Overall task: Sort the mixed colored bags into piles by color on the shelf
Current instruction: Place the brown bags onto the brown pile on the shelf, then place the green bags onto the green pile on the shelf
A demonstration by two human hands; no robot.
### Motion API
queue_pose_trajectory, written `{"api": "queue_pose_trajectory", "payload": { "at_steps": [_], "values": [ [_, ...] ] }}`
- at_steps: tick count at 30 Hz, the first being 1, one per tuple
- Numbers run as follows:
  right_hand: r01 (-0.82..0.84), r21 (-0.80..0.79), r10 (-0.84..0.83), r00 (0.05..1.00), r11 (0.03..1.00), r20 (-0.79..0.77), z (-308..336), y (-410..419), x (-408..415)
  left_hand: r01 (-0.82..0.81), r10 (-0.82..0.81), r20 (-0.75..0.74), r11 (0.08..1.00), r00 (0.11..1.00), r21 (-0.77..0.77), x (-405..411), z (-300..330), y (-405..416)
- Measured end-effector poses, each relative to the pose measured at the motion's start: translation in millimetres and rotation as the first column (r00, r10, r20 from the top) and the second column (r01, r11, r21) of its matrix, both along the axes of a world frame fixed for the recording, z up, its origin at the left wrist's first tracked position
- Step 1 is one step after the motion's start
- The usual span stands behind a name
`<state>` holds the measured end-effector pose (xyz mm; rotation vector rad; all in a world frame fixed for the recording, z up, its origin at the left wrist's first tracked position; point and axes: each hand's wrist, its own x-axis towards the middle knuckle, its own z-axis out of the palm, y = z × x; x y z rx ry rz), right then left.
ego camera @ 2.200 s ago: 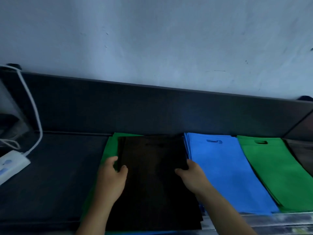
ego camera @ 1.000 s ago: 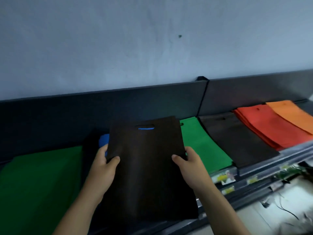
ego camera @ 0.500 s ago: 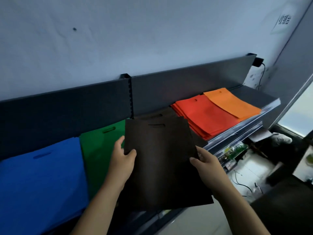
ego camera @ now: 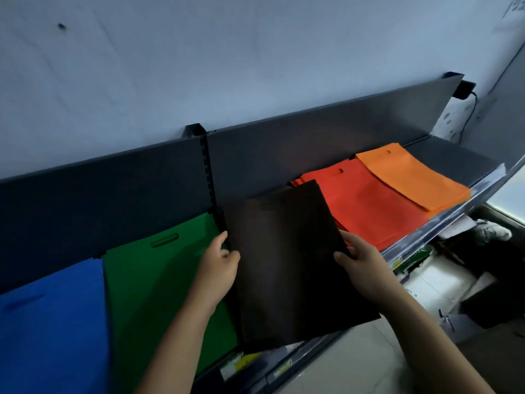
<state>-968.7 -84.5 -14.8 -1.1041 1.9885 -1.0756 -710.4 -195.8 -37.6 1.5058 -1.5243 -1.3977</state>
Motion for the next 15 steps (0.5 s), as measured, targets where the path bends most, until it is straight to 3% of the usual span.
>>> {"api": "queue_pose_trajectory", "payload": {
  "at_steps": [8, 15],
  "values": [
    [-0.085, 0.098, 0.101, 0.981, 0.992, -0.168, -18.4, -89.4, -45.4, -0.034, 0.039, 0.207, 0.999, 0.977, -0.026, -17.9, -6.2, -54.9],
    [-0.166, 0.218, 0.224, 0.935, 0.962, -0.276, -44.4, -113.3, -69.2, -0.062, 0.055, 0.399, 0.998, 0.915, 0.005, -38.8, -5.8, -55.0]
  ]
}}
